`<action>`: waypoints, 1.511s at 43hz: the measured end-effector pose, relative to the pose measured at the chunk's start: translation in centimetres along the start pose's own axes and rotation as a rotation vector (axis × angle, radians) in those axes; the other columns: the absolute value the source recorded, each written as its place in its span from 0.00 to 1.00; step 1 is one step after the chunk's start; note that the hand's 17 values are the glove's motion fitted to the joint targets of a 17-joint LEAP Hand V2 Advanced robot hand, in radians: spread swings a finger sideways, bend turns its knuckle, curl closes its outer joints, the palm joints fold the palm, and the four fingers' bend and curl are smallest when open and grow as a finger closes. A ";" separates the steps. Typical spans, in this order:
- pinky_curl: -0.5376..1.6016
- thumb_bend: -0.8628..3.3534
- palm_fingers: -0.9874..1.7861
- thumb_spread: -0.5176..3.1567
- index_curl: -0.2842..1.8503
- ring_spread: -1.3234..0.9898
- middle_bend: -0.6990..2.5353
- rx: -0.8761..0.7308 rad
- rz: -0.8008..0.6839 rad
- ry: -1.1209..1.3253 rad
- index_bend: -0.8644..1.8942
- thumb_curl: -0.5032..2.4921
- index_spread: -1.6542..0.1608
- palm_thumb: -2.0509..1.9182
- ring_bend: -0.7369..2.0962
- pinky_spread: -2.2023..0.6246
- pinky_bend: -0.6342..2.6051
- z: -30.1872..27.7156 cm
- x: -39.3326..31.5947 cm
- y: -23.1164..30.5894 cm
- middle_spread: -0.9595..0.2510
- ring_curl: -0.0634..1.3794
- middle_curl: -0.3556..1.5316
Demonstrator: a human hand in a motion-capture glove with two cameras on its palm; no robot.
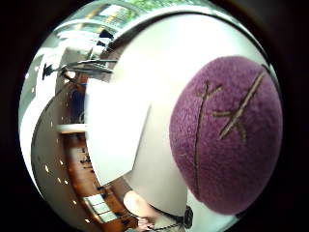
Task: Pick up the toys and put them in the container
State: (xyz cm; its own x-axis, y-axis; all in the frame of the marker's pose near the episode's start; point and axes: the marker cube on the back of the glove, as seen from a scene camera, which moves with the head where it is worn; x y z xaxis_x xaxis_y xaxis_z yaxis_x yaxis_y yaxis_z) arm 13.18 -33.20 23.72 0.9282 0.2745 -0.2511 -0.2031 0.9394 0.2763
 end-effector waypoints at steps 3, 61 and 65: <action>0.46 0.25 0.81 0.33 0.39 0.41 0.51 0.050 -0.059 0.015 0.59 0.37 0.72 0.67 0.67 0.66 0.45 -5.5 -2.2 -0.1 0.61 0.50 0.61; 0.55 0.18 0.22 0.34 0.53 0.44 0.46 -0.318 -0.362 0.588 0.37 0.43 0.77 0.58 0.65 0.69 0.54 -7.7 -37.3 1.2 0.66 0.53 0.58; 0.52 0.18 0.17 0.38 0.44 0.48 0.36 -0.247 -0.395 0.512 0.32 0.40 0.79 0.54 0.54 0.73 0.54 -8.4 -36.9 1.8 0.73 0.44 0.51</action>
State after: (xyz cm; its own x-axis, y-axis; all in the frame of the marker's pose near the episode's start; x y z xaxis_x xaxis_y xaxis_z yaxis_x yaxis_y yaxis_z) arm -24.03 -39.88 25.69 0.6952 -0.0927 -0.7129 -0.0013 0.9915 -0.1303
